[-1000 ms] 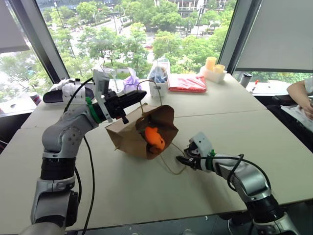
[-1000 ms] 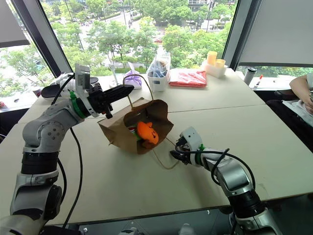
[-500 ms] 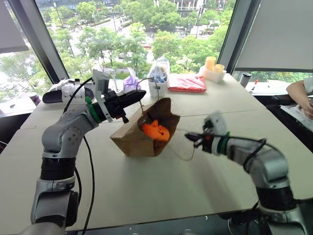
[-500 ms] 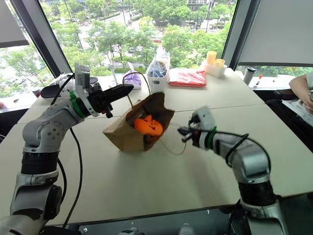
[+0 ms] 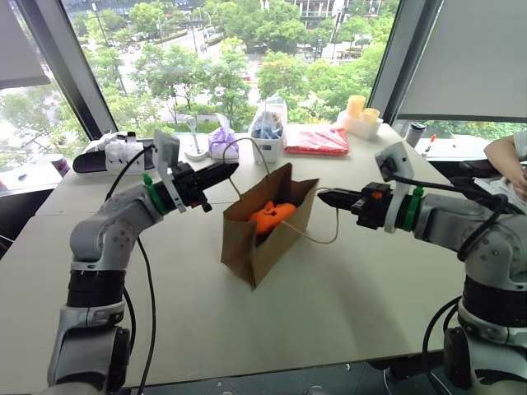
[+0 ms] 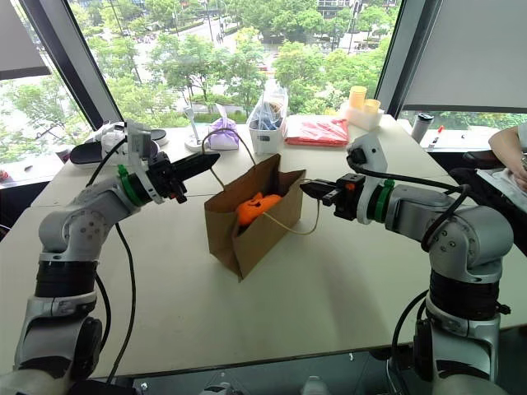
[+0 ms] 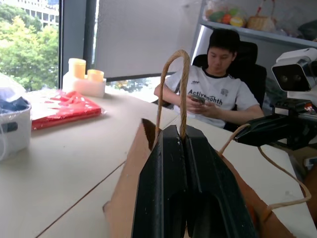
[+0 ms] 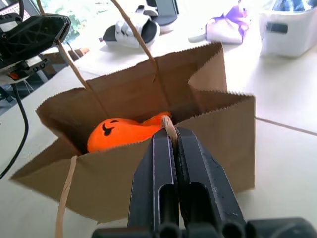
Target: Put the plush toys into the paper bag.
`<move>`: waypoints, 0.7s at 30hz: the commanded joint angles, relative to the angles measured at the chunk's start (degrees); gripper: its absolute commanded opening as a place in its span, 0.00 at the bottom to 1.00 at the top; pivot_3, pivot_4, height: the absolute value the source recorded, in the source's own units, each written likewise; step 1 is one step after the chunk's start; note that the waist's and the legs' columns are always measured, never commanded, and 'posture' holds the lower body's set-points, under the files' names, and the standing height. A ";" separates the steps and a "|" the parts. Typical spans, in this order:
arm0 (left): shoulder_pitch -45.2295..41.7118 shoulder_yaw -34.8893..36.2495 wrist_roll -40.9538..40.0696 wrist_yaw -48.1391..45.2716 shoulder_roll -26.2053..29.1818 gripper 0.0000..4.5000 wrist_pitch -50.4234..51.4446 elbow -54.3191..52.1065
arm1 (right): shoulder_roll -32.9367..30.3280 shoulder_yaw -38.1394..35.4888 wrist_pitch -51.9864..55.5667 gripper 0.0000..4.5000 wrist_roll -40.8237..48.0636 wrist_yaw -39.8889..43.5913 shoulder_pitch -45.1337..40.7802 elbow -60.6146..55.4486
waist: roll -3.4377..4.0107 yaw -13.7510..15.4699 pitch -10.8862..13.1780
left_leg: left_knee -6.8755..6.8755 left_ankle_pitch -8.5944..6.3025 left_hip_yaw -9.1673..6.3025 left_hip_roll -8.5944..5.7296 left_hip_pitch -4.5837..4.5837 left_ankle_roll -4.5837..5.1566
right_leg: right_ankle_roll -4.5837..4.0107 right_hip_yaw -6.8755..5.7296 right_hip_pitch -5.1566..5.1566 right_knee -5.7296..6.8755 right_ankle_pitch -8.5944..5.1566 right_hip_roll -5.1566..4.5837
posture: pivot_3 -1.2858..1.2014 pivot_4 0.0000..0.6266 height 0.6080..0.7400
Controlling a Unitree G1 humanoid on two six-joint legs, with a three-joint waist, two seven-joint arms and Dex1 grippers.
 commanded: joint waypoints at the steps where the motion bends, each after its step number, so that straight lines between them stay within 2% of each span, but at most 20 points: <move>1: 2.21 -0.83 2.20 -1.02 0.94 0.00 -1.79 -0.69 | 0.44 -0.27 -2.38 0.01 0.16 -1.30 -0.27 0.47 | -0.01 0.00 0.01 | 0.00 0.00 0.00 0.00 -0.01 0.00 | 0.00 0.00 -0.02 0.00 0.00 0.00 | 0.52 0.24 1.00; 7: 2.41 -1.71 4.75 -1.77 1.76 0.00 -3.21 0.08 | 0.66 0.76 -5.12 0.01 -0.04 -2.45 -0.22 1.16 | -0.01 0.17 0.01 | 0.05 0.00 0.02 0.00 -0.04 -0.01 | 0.00 0.01 -0.02 -0.02 0.00 -0.01 | 0.52 0.24 1.00; 8: 2.16 -1.55 4.57 -1.64 1.79 0.00 -2.91 0.22 | 0.65 0.47 -5.13 0.06 0.54 -2.41 -0.36 1.02 | -0.01 0.18 0.01 | 0.04 0.00 0.01 0.00 -0.04 0.00 | 0.00 0.01 -0.02 -0.02 0.00 -0.02 | 0.52 0.24 1.00; 10: 1.56 -1.00 3.69 -1.40 2.06 0.12 -1.16 0.49 | 0.74 -0.60 -4.63 0.19 2.34 -2.17 -0.90 0.33 | -0.01 0.13 0.01 | 0.03 0.00 -0.01 0.00 -0.04 0.00 | 0.00 0.00 -0.02 -0.02 0.00 -0.02 | 0.52 0.24 1.00; 11: 1.42 -0.79 3.03 -1.58 2.49 0.19 0.20 0.40 | 0.84 -1.35 -4.01 0.30 3.59 -2.15 -1.34 -0.18 | -0.01 0.12 0.01 | 0.03 0.00 0.00 0.00 -0.04 0.00 | 0.00 0.00 -0.02 -0.01 0.00 -0.01 | 0.52 0.24 1.00; 17: 2.39 0.31 1.16 -4.17 5.92 0.86 3.32 -1.84 | -0.74 -2.86 -2.64 1.00 6.51 -3.88 -3.41 -1.63 | -0.01 -0.06 0.01 | 0.00 0.00 -0.01 0.02 -0.03 0.01 | 0.00 0.00 -0.06 0.00 0.00 0.00 | 0.52 0.24 1.00; 19: 2.35 0.77 0.64 -4.39 6.57 0.99 3.86 -2.01 | -1.20 -3.22 -2.35 1.00 7.25 -4.26 -3.79 -1.93 | -0.01 -0.03 0.01 | -0.01 0.00 -0.01 0.02 -0.03 0.01 | 0.00 0.00 -0.06 0.00 0.00 0.00 | 0.52 0.24 1.00; 21: 2.00 2.98 -2.38 -5.86 8.29 0.99 6.35 -2.03 | -2.68 -5.36 -2.16 1.00 9.76 -3.98 -5.24 -2.76 | -0.01 -0.03 0.01 | 0.00 0.00 0.00 0.02 -0.04 0.01 | 0.00 0.00 -0.05 -0.01 0.00 0.00 | 0.52 0.24 1.00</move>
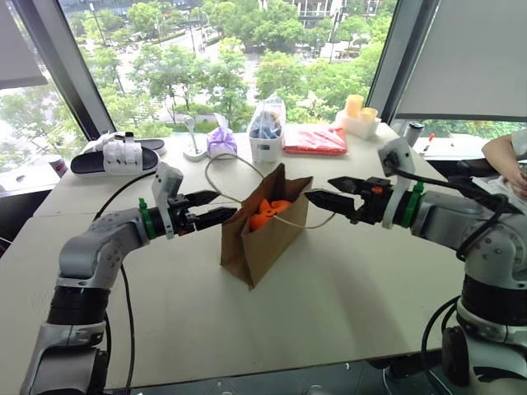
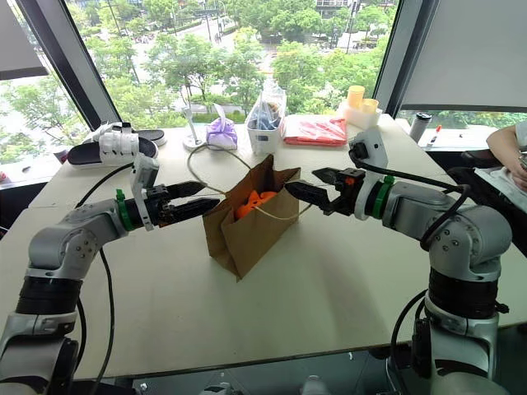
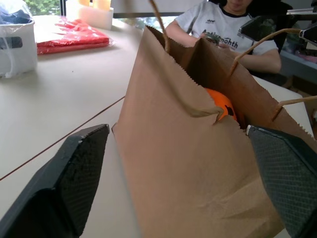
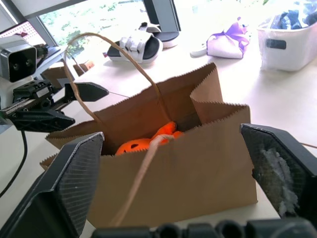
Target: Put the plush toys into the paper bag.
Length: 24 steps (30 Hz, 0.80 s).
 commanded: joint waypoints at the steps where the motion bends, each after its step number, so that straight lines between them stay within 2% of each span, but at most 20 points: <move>1: -0.71 5.01 -5.21 -2.32 3.16 0.99 3.61 -2.19 | -2.61 -4.80 -0.03 1.00 4.53 0.12 -3.46 -3.41 | 0.01 0.00 0.01 | 0.00 0.00 0.00 0.00 -0.01 0.00 | 0.00 0.00 0.00 -0.01 0.00 0.00 | 0.52 0.24 1.00; 4: 0.16 6.71 -8.34 -3.23 5.88 0.99 7.99 -3.22 | -3.81 -8.42 0.78 1.00 8.65 -1.55 -5.42 -3.97 | 0.02 -0.02 0.02 | -0.01 -0.01 -0.01 0.01 -0.02 0.01 | 0.00 -0.01 -0.02 -0.01 0.00 0.00 | 0.52 0.24 1.00; 7: 2.65 7.27 -9.73 -4.95 8.28 0.99 9.57 -5.19 | -4.67 -12.45 1.18 1.00 12.19 -4.06 -3.61 -5.22 | 0.00 0.02 0.00 | -0.01 -0.03 -0.02 0.03 -0.01 0.04 | 0.01 -0.03 0.03 -0.03 -0.01 0.00 | 0.52 0.24 1.00; 11: 6.70 4.76 -7.79 -8.54 10.84 0.99 7.43 -8.05 | -6.90 -14.58 0.02 1.00 12.74 -4.54 5.12 -9.11 | -0.03 0.19 0.00 | -0.01 -0.03 -0.02 0.04 0.00 0.05 | 0.00 -0.03 0.08 -0.07 -0.01 -0.01 | 0.52 0.24 1.00; 13: 8.38 3.19 -7.23 -9.27 10.42 0.99 6.24 -9.82 | -8.29 -12.21 -1.36 1.00 10.13 -4.89 10.93 -12.13 | -0.02 0.22 0.00 | 0.00 -0.03 0.03 0.03 -0.01 0.05 | 0.00 0.00 0.08 -0.10 -0.01 -0.01 | 0.52 0.24 1.00; 16: 10.65 -0.01 -3.46 -8.24 7.70 1.00 1.38 -11.12 | -6.85 -5.99 -5.47 0.82 6.73 -5.65 15.89 -15.31 | 0.01 0.20 0.01 | -0.01 -0.03 0.04 0.06 0.01 0.05 | -0.01 0.00 0.10 -0.14 -0.01 -0.01 | 0.52 0.24 1.00; 19: 12.41 -3.00 -0.56 -7.21 4.80 1.00 -2.23 -12.02 | -4.58 1.80 -10.19 0.51 2.41 -5.43 18.67 -16.25 | 0.02 -0.09 0.00 | -0.01 -0.03 0.14 0.09 0.10 0.05 | -0.01 0.07 0.15 -0.13 -0.01 -0.01 | 0.52 0.24 1.00; 23: 11.88 -5.00 1.24 -6.56 2.62 1.00 -4.18 -12.27 | -1.84 9.99 -15.07 0.03 -2.03 -4.29 18.20 -13.78 | 0.01 0.09 0.01 | 0.01 -0.03 0.12 0.09 0.05 0.05 | -0.02 0.05 0.12 -0.15 -0.01 0.00 | 0.52 0.24 1.00; 24: 12.06 -5.66 1.86 -6.98 2.57 1.00 -4.86 -12.38 | -0.18 12.83 -16.30 0.01 -3.40 -4.10 17.08 -12.31 | 0.00 0.08 0.00 | 0.01 -0.03 0.12 0.09 0.05 0.05 | -0.02 0.05 0.12 -0.16 -0.01 0.00 | 0.52 0.24 1.00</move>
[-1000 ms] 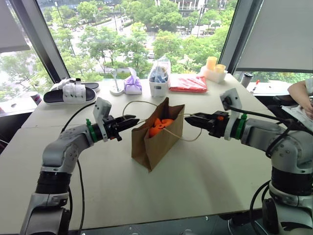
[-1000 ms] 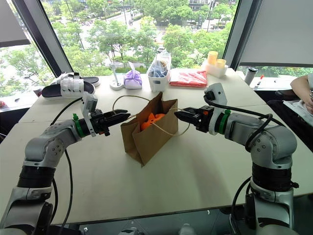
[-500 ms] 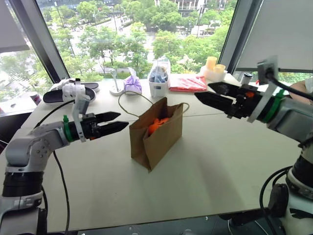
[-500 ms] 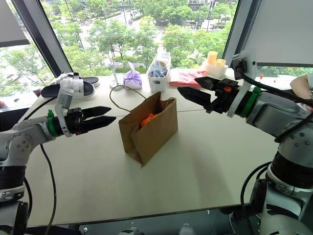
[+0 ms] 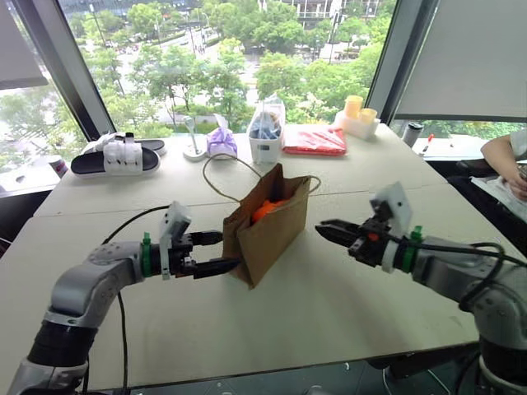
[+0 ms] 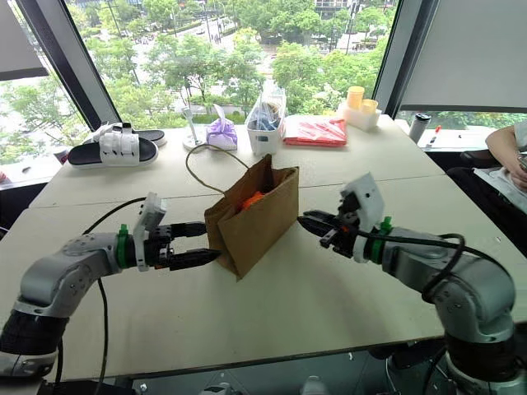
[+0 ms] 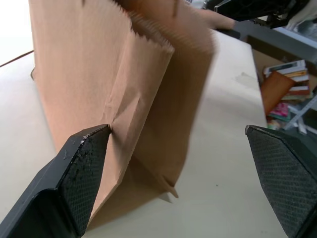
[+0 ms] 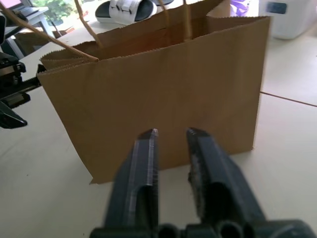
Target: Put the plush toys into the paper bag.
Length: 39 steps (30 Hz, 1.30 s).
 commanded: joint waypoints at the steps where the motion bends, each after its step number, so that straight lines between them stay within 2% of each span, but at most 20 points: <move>1: -0.67 -0.90 1.44 -0.74 0.02 1.00 -2.71 -1.91 | 3.43 6.69 -5.15 0.01 -4.00 1.19 -3.08 2.56 | -0.01 -0.02 0.00 | 0.00 0.00 0.00 0.00 0.00 0.00 | 0.00 0.00 0.01 -0.01 0.00 0.00 | 0.52 0.24 1.00; 4: -0.86 -1.58 3.09 0.17 -0.81 1.00 -4.53 -0.73 | 6.76 13.07 -8.26 0.01 -8.13 2.77 -6.65 7.10 | 0.00 -0.07 0.00 | -0.01 0.00 -0.01 -0.01 0.02 0.00 | 0.00 -0.01 0.00 -0.01 0.00 0.01 | 0.52 0.24 1.00; 7: -1.34 -2.54 5.22 2.18 -2.43 1.00 -6.22 -0.37 | 7.74 15.84 -10.41 0.01 -10.62 4.75 -8.30 10.01 | 0.00 0.20 0.00 | -0.01 0.00 -0.06 -0.03 -0.01 0.00 | 0.00 -0.03 -0.01 -0.02 0.00 0.01 | 0.52 0.24 1.00; 23: 1.50 -4.42 10.17 12.85 -10.95 1.00 -7.90 -2.95 | 9.64 17.96 -11.51 0.01 -14.78 8.05 -8.31 11.64 | 0.00 0.03 0.00 | -0.05 0.00 -0.13 -0.07 -0.04 0.00 | 0.01 -0.04 0.04 -0.19 0.01 0.02 | 0.52 0.24 1.00; 24: 1.99 -4.09 9.88 13.73 -11.54 0.88 -7.40 -3.22 | 9.58 17.82 -11.35 0.00 -14.79 8.06 -8.10 11.37 | 0.00 0.02 -0.01 | -0.05 0.00 -0.13 -0.07 -0.04 0.00 | 0.01 -0.04 0.04 -0.20 0.01 0.02 | 0.52 0.24 1.00; 25: 2.24 -3.90 9.70 14.50 -12.06 0.82 -6.90 -3.29 | 9.53 17.65 -11.17 0.00 -14.79 8.04 -7.92 11.16 | 0.00 0.03 0.00 | -0.05 0.00 -0.12 -0.07 -0.04 0.00 | 0.01 -0.03 0.04 -0.20 0.01 0.02 | 0.52 0.24 1.00; 32: 1.48 -0.42 4.12 19.56 -16.16 0.05 -0.76 -4.62 | 9.56 16.63 -9.88 0.00 -14.47 7.36 -6.70 9.11 | 0.00 0.11 -0.01 | -0.02 0.00 -0.14 -0.07 -0.04 0.00 | 0.01 -0.04 0.07 -0.20 0.02 0.01 | 0.52 0.24 1.00; 33: 1.29 -0.09 3.25 19.68 -16.18 0.01 0.32 -4.84 | 9.58 16.44 -9.61 0.00 -14.39 7.25 -6.59 8.78 | 0.00 0.07 -0.01 | -0.02 0.00 -0.15 -0.07 -0.04 0.00 | 0.01 -0.04 0.07 -0.20 0.02 0.02 | 0.52 0.24 1.00; 36: 0.36 0.64 0.52 19.51 -15.70 0.01 3.53 -4.70 | 9.00 14.84 -7.92 0.00 -13.29 6.81 -6.15 6.87 | 0.00 0.05 -0.01 | -0.03 0.00 -0.15 -0.07 -0.03 0.00 | 0.01 -0.06 0.06 -0.19 0.02 0.02 | 0.52 0.24 1.00; 39: -1.64 0.07 0.38 15.69 -13.93 0.01 2.55 -2.17 | 6.39 10.20 -4.93 0.00 -10.42 6.93 -4.66 3.02 | 0.00 0.25 -0.01 | -0.03 0.00 -0.15 -0.08 -0.04 0.00 | 0.01 -0.06 0.06 -0.20 0.02 0.02 | 0.52 0.24 1.00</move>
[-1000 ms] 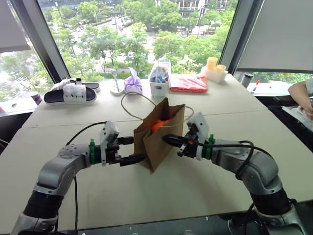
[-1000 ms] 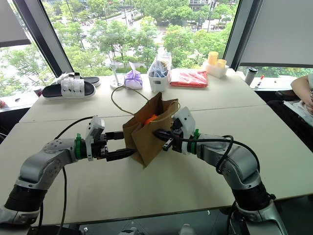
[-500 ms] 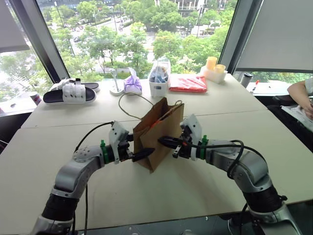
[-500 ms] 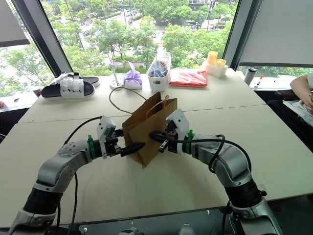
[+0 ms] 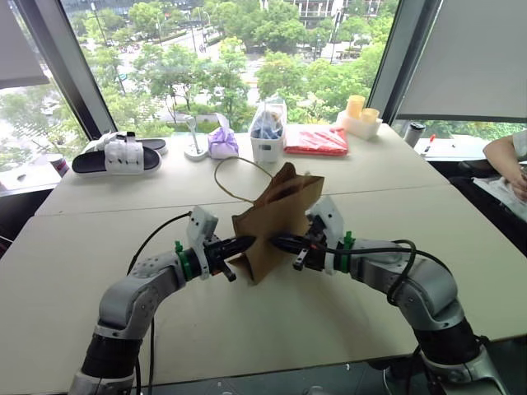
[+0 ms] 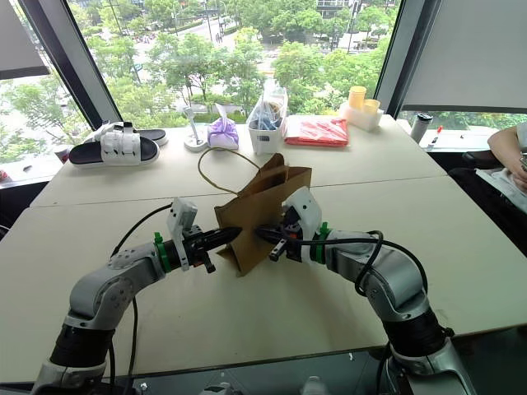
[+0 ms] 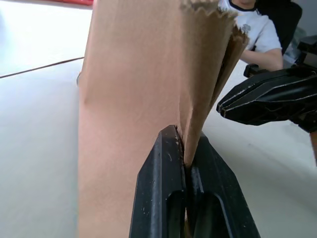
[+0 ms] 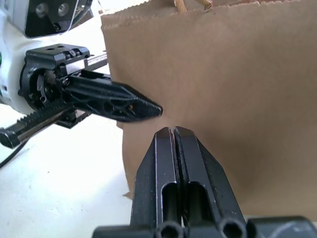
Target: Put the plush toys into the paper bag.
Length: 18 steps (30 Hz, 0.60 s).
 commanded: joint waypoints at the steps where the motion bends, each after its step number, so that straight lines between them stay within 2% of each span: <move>1: -3.37 0.01 -0.61 -6.51 3.16 0.01 -2.09 1.80 | -3.42 -7.79 3.20 0.00 4.55 0.13 1.53 -6.55 | 0.00 0.15 0.00 | 0.01 0.00 -0.01 -0.01 0.00 0.00 | 0.00 -0.02 0.03 -0.02 0.00 0.00 | 0.52 0.24 1.00; 5: -12.61 -2.87 -1.61 -25.96 8.16 0.01 -4.56 14.41 | -12.77 -25.42 9.23 0.00 12.86 2.66 9.27 -11.89 | 0.00 1.47 0.00 | 0.04 -0.01 0.00 -0.04 -0.01 0.01 | -0.01 -0.10 0.15 -0.18 0.00 0.00 | 0.52 0.24 1.00; 9: -21.53 -7.23 1.31 -41.56 10.13 0.01 -7.13 27.58 | -19.51 -39.01 11.80 0.00 16.73 5.23 19.44 -14.29 | -0.01 1.32 0.00 | 0.05 -0.08 0.02 -0.03 0.00 0.15 | 0.00 -0.16 0.29 -0.36 -0.01 0.00 | 0.52 0.24 1.00; 11: -24.79 -9.64 3.54 -47.76 10.52 0.01 -9.40 32.89 | -21.35 -43.29 12.27 0.00 17.51 6.00 23.61 -14.94 | 0.00 1.22 0.00 | 0.04 -0.12 0.05 -0.02 0.00 0.21 | 0.00 -0.16 0.29 -0.38 -0.01 0.00 | 0.52 0.24 1.00; 14: -29.73 -15.82 7.10 -51.88 9.95 0.01 -17.70 43.01 | -22.63 -48.96 12.36 0.00 18.52 6.26 28.89 -16.56 | 0.00 0.97 0.00 | 0.05 -0.14 0.11 0.01 0.03 0.26 | 0.01 -0.14 0.29 -0.37 -0.01 0.00 | 0.52 0.24 1.00; 18: -34.75 -22.28 8.17 -51.92 8.62 0.01 -26.00 53.76 | -22.42 -51.82 12.21 0.00 21.36 4.81 31.97 -19.09 | -0.03 1.06 0.01 | 0.11 -0.15 0.10 0.05 0.02 0.26 | 0.01 -0.13 0.29 -0.36 -0.01 -0.01 | 0.52 0.24 1.00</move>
